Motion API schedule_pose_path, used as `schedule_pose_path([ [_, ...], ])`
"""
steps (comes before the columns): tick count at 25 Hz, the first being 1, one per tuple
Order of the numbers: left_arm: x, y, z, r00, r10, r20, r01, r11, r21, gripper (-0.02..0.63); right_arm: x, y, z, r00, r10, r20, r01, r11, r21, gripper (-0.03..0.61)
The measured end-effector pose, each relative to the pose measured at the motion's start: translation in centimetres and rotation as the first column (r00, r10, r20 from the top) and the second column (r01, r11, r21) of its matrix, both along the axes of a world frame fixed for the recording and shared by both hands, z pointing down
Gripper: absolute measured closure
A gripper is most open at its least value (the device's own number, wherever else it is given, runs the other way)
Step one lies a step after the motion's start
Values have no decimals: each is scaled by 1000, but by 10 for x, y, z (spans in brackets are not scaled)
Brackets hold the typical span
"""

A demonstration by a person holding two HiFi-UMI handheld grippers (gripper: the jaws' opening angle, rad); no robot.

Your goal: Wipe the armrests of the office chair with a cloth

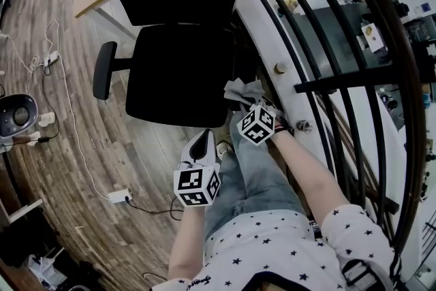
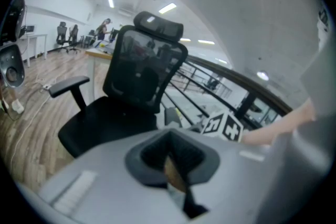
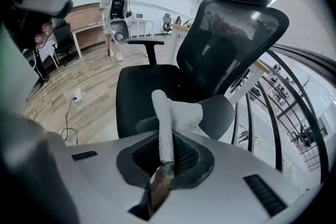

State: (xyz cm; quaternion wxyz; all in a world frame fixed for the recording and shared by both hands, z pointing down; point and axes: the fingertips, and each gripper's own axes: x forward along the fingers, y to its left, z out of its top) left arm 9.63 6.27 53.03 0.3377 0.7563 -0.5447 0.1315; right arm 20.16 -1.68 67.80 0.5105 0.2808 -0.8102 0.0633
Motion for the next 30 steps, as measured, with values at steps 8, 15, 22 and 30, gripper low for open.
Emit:
schedule_pose_path([
  [8, -2, 13, -4, 1000, 0, 0, 0, 1000, 7, 606, -3, 21, -4, 1000, 1, 11, -1, 1000, -12, 554],
  [15, -7, 23, -5, 1000, -4, -2, 4, 1000, 9, 606, -6, 31, -4, 1000, -1, 1, 1, 1000, -10, 554],
  [22, -11, 28, -2, 1000, -11, -13, 11, 1000, 6, 606, -9, 37, -3, 1000, 8, -2, -8, 1000, -23, 554],
  [30, -10, 21, -4, 999, -24, -29, 24, 1000, -1, 606, -11, 34, -9, 1000, 6, 11, -6, 999, -49, 554],
])
